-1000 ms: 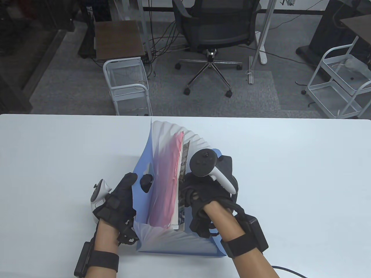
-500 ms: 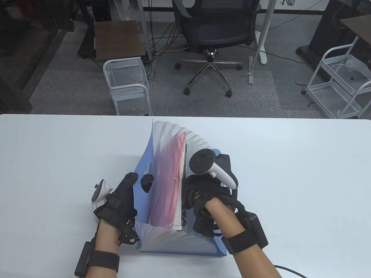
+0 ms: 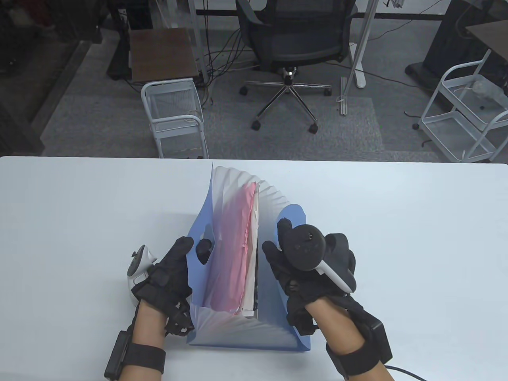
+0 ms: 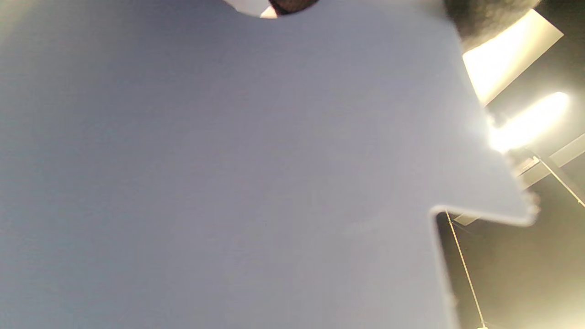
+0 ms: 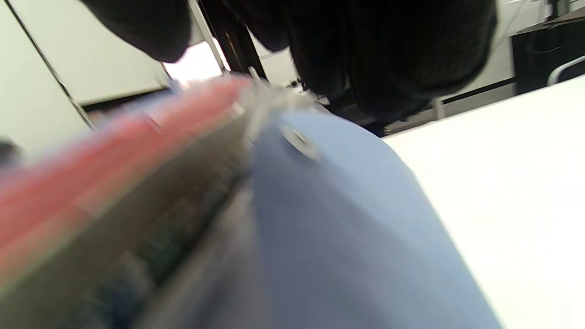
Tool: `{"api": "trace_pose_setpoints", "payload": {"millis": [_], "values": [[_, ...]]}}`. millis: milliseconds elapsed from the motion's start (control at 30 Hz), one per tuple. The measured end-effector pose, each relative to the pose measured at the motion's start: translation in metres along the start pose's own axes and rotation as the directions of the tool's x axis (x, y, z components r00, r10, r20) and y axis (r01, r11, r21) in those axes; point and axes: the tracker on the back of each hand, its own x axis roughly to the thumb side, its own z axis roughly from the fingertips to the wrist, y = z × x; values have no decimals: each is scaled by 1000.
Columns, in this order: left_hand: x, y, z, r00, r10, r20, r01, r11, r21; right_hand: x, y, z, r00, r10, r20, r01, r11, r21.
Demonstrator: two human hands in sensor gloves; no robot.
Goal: Sort materials into accordion folder compartments
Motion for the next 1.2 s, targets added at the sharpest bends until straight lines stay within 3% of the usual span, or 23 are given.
{"api": "trace_pose_setpoints", "payload": {"millis": [100, 167, 267, 367, 733, 933, 1033, 1133, 1200], "values": [[-2, -6, -3, 999, -31, -9, 31, 999, -6, -20, 34, -6, 991, -118, -65, 127, 982, 142], [-3, -10, -6, 999, -42, -19, 42, 999, -15, -32, 42, -7, 975, -215, -62, 222, 964, 147], [-6, -16, -9, 997, -75, -36, 74, 997, -19, -44, 35, -3, 936, -346, -65, 350, 935, 65], [-11, -26, -14, 991, -125, -51, 123, 992, -25, -57, 24, 2, 948, -310, -72, 310, 951, -19], [-53, -68, -47, 939, -285, -195, 267, 957, -114, -106, 8, 5, 867, -495, -62, 493, 869, -44], [-77, -84, -64, 774, -497, -394, 505, 858, -90, -117, 12, 3, 834, -550, -40, 550, 835, -30], [-90, -92, -73, 620, -592, -514, 643, 759, -99, -118, 12, 2, 828, -560, -38, 559, 829, -27], [-100, -97, -78, 510, -651, -562, 707, 690, -158, -118, 12, 3, 823, -567, -37, 566, 824, -21], [-99, -102, -78, 404, -687, -605, 781, 603, -162, -119, 12, 3, 814, -579, -39, 579, 815, -17]]}}
